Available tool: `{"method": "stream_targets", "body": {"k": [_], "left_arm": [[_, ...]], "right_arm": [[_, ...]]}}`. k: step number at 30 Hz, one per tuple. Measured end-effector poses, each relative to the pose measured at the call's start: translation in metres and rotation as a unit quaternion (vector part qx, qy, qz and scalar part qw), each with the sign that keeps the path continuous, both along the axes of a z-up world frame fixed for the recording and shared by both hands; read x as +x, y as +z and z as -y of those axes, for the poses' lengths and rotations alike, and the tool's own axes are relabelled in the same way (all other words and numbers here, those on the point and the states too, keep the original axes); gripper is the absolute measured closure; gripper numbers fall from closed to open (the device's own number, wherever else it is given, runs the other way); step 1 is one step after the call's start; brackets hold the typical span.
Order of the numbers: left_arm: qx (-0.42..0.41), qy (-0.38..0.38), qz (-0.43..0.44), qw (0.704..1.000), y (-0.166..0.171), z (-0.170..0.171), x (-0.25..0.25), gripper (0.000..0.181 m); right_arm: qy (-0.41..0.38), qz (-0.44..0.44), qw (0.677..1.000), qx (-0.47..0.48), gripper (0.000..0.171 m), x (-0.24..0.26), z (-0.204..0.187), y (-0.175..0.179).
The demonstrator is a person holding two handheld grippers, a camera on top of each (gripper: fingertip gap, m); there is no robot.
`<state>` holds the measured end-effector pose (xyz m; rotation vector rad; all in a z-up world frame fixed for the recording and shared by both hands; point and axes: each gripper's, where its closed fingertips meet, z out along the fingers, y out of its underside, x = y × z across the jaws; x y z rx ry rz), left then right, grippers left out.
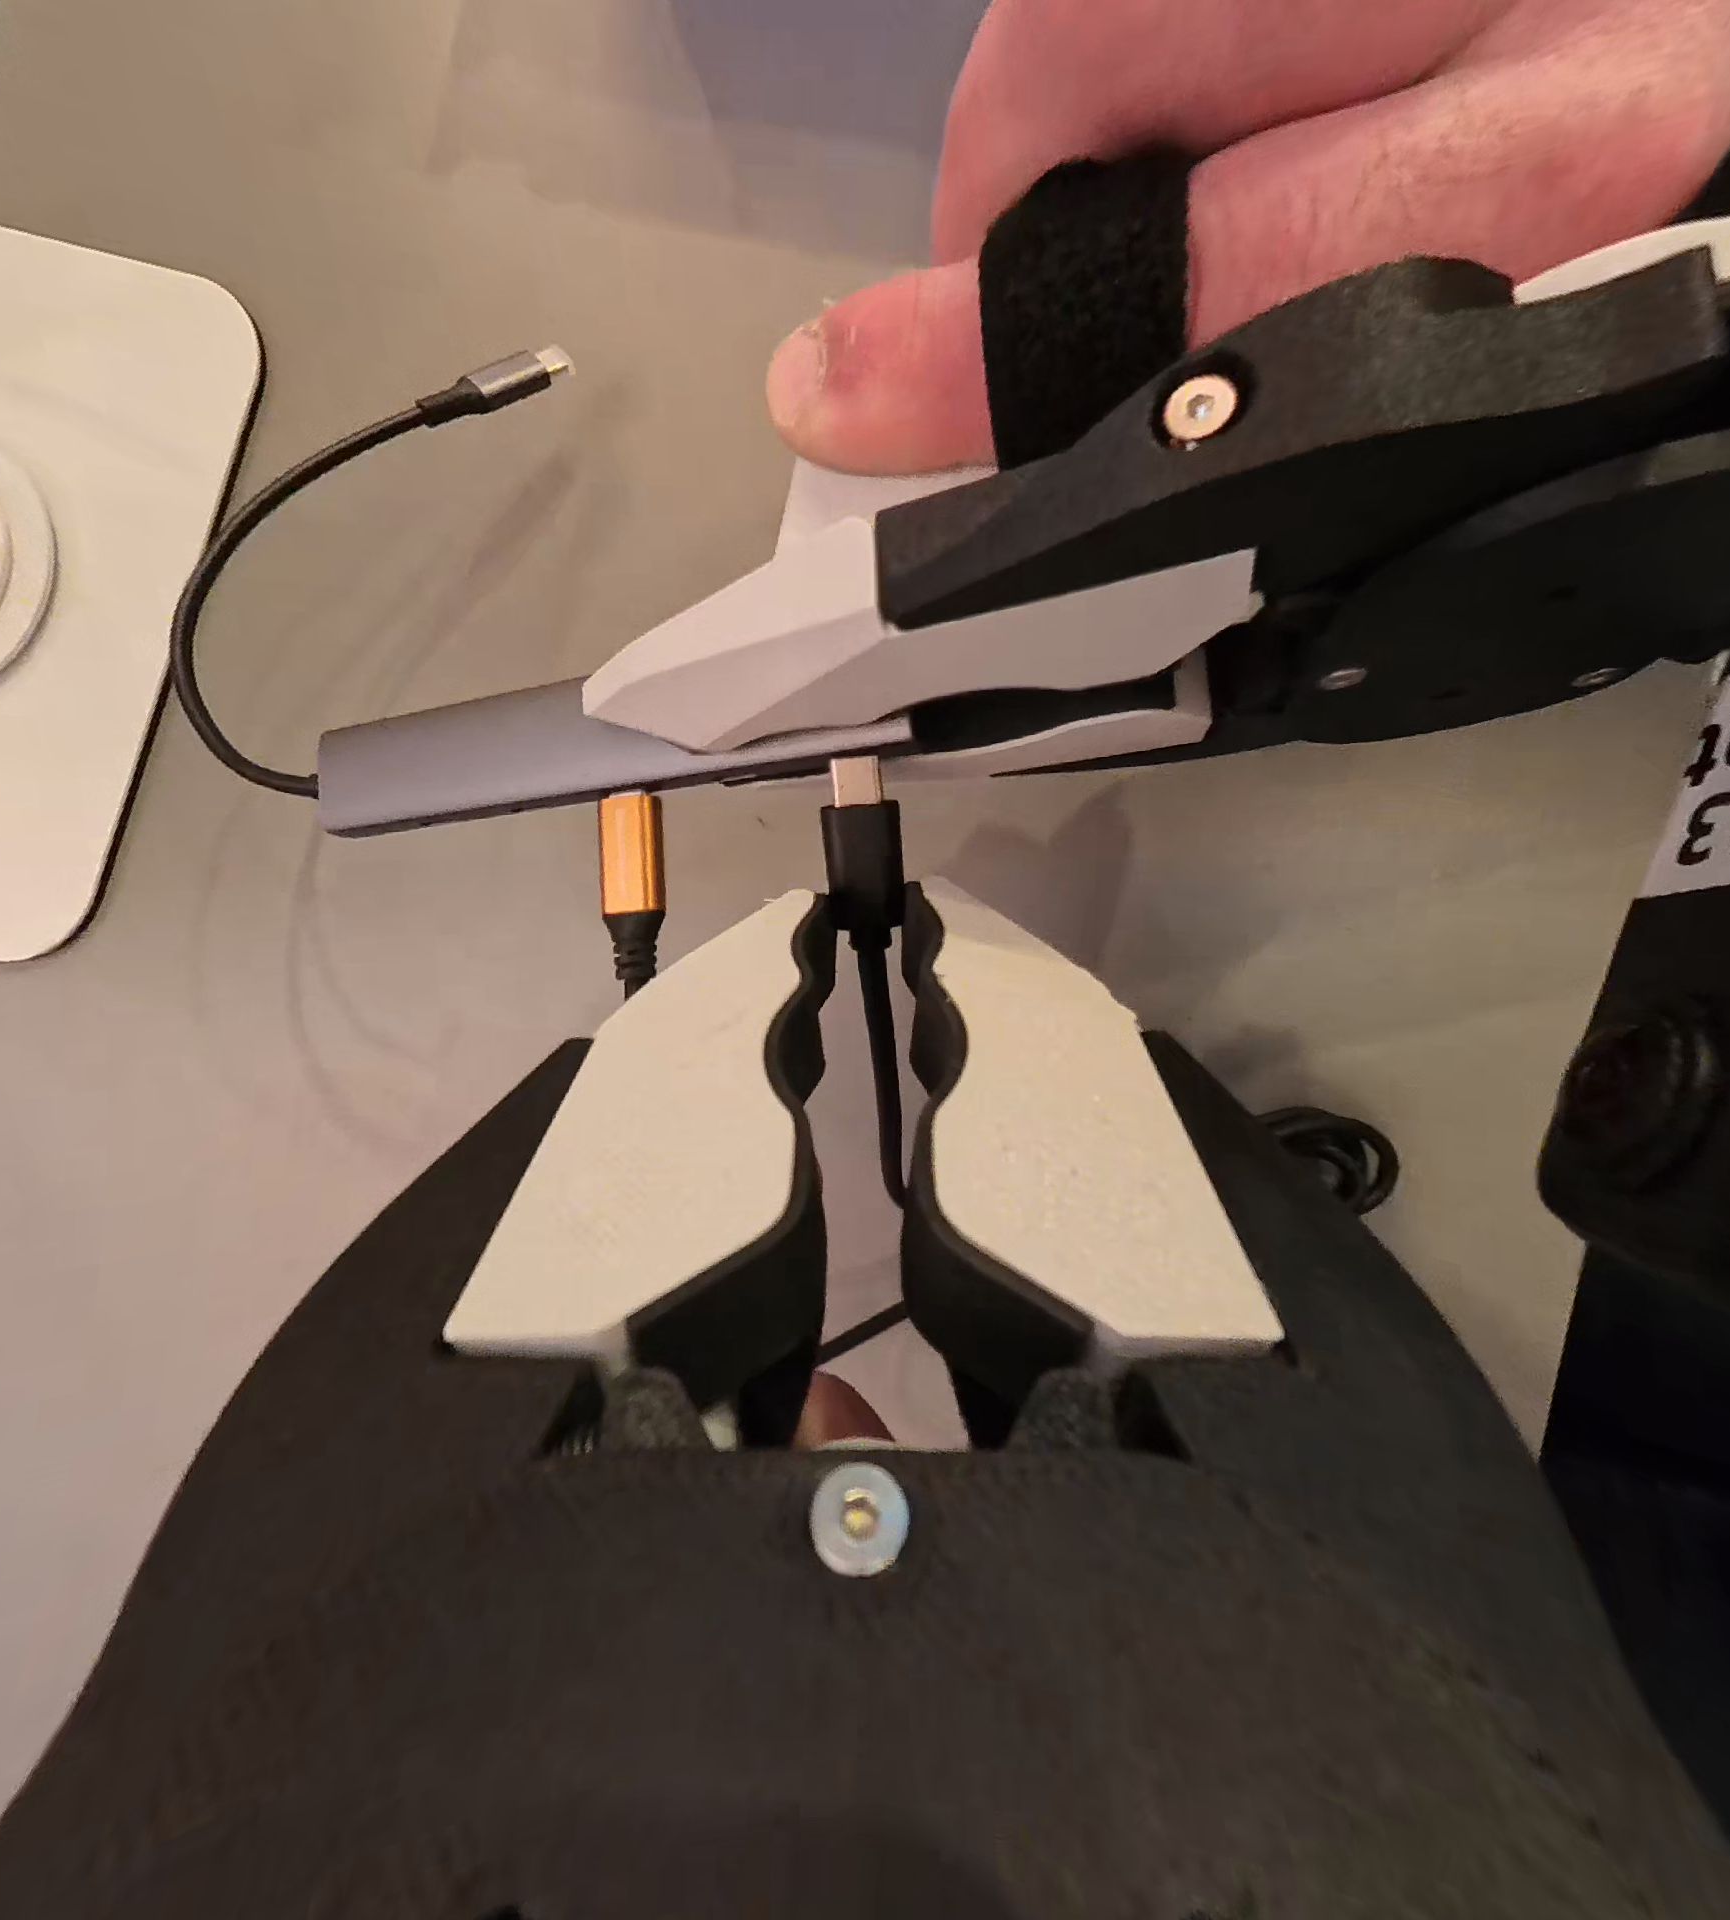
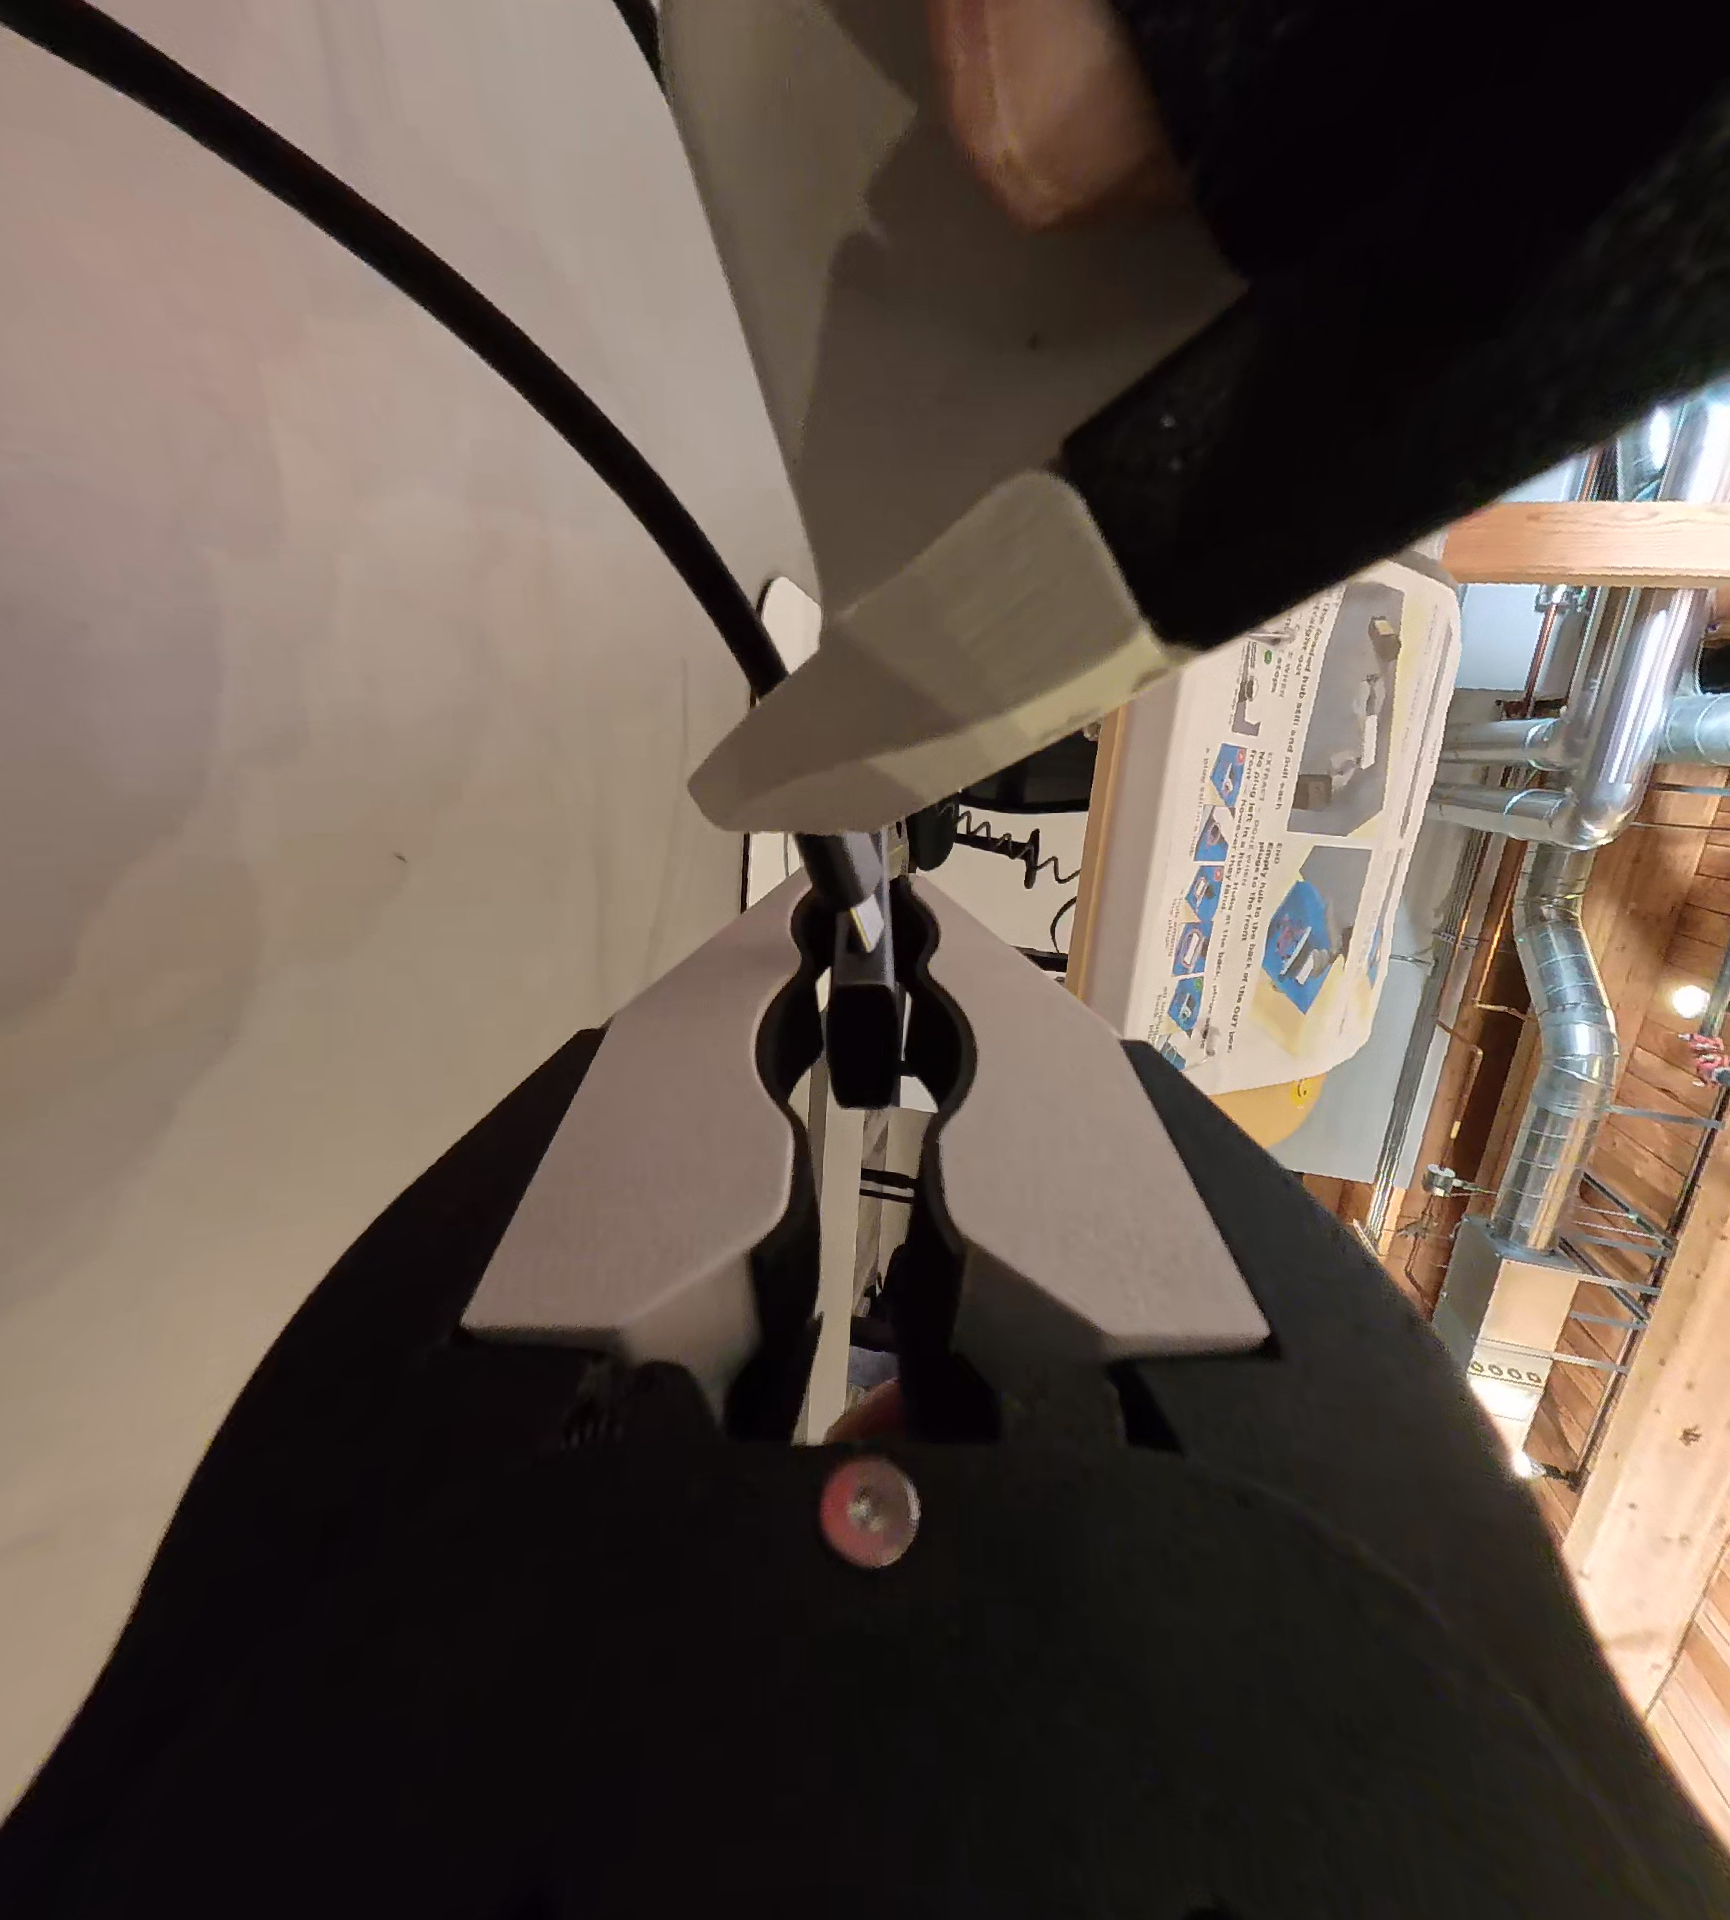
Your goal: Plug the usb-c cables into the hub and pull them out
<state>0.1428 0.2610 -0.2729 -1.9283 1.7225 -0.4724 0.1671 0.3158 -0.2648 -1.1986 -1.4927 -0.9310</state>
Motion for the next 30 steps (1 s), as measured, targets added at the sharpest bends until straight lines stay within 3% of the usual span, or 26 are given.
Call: {"method": "stream_targets", "body": {"k": [30], "left_arm": [[-0.028,-0.003,-0.050,0.998,-0.0062,0.0021,0.0032,0.170]], "right_arm": [[0.002,0.039,0.999,0.023,0.164,0.0043,0.0007,-0.0048]]}}
